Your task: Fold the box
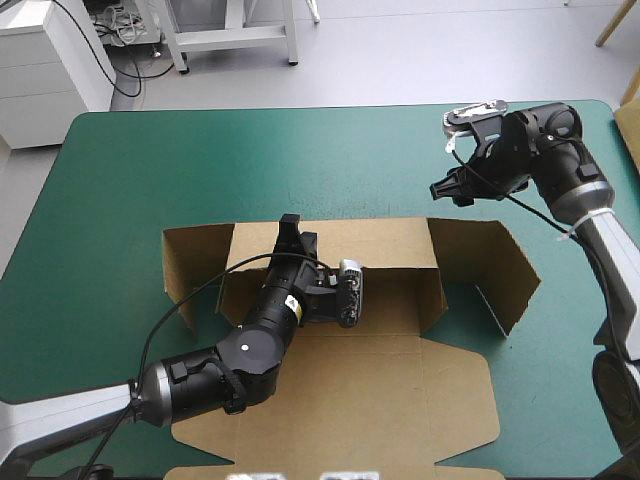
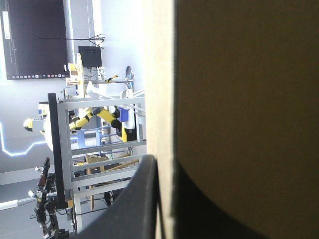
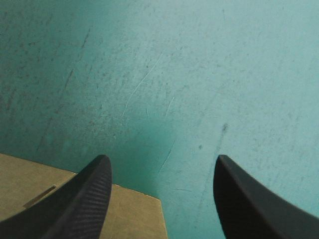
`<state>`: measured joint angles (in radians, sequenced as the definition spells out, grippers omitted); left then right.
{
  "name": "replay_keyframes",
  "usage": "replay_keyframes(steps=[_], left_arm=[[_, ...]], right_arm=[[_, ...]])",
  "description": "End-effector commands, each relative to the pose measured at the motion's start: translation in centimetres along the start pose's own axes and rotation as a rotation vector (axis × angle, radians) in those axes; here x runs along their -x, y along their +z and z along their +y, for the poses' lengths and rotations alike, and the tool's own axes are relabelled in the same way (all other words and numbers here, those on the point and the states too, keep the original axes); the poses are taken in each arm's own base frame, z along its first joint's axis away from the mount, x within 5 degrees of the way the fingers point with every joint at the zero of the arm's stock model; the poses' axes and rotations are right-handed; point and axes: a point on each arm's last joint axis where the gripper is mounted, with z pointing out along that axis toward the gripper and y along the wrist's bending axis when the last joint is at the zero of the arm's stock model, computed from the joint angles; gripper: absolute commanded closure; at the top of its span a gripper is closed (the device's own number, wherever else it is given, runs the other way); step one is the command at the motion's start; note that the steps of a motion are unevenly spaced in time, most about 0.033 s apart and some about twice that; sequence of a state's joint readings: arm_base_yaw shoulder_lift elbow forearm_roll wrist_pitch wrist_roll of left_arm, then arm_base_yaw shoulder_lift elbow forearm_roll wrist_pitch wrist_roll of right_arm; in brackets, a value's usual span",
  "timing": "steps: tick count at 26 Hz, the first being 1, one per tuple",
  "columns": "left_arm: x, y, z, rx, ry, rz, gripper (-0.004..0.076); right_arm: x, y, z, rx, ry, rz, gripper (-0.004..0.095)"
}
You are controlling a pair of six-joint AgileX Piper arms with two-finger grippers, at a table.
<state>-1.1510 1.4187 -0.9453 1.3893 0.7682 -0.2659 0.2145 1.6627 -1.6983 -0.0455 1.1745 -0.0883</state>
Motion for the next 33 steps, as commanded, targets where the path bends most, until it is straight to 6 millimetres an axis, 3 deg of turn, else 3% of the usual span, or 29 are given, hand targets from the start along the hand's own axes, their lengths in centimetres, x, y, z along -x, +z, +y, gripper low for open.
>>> replay_keyframes(steps=[1, 11, 17, 25, 33], left_arm=[[0.5, -0.8, 1.0, 0.013, -0.046, -0.066, 0.0731], [0.5, -0.8, 1.0, 0.013, -0.046, -0.066, 0.0731], [0.5, -0.8, 1.0, 0.014, -0.047, -0.060, 0.0731], [0.4, -0.8, 1.0, 0.015, -0.047, -0.058, 0.0731], [0.4, -0.8, 1.0, 0.015, -0.045, -0.058, 0.0731]], right_arm=[[0.2, -2.7, -0.3, -0.007, 0.002, -0.078, 0.0348], [-2.0, -1.3, 0.0, 0.005, 0.003, 0.005, 0.0348], [-3.4, -2.7, 0.3, 0.026, -0.008, -0.020, 0.0380], [-7.2, -4.5, 1.6, 0.115, -0.042, -0.117, 0.0429], [-12.1, -4.4, 3.2, 0.229, -0.123, -0.127, 0.0429]])
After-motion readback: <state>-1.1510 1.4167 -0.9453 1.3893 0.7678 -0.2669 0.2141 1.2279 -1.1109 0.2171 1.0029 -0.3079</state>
